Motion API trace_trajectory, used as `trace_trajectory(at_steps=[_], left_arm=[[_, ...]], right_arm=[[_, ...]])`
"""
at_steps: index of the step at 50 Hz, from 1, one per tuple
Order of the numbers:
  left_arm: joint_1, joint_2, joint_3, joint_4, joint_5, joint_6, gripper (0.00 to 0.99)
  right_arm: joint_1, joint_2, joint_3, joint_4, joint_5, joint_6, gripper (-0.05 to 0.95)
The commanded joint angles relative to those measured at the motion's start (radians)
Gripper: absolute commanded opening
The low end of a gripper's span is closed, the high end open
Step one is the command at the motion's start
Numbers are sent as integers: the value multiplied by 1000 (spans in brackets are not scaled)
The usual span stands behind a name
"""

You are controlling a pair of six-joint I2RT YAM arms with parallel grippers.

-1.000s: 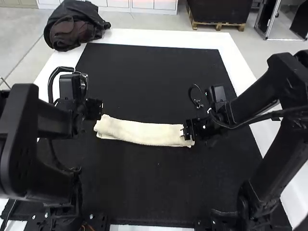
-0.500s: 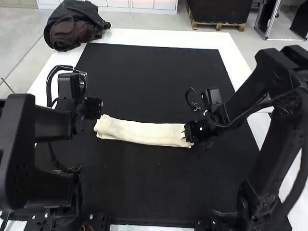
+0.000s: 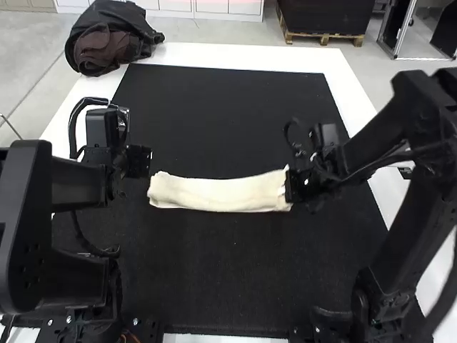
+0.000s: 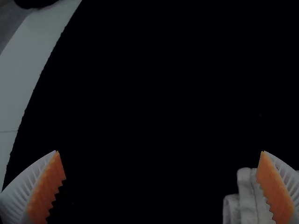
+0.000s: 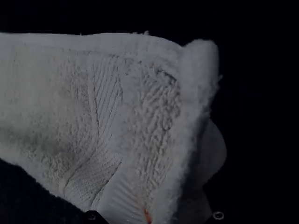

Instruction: Fold the towel.

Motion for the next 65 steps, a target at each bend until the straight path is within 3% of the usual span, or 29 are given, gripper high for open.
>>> trace_trajectory(at_steps=[1, 13, 30, 56, 65], left_arm=[[12, -21, 19, 9, -11, -9, 961], [12, -21, 15, 5, -22, -9, 961], [17, -18, 7, 9, -39, -9, 961], [150, -15, -1, 28, 9, 3, 961], [161, -8, -5, 37, 22, 8, 961]], right_arm=[[-25, -74, 58, -43, -23, 9, -23], [12, -116, 86, -100, -37, 10, -23], [216, -87, 104, -69, -29, 119, -23], [398, 113, 273, -21, -14, 151, -23], [444, 196, 359, -17, -12, 153, -23]])
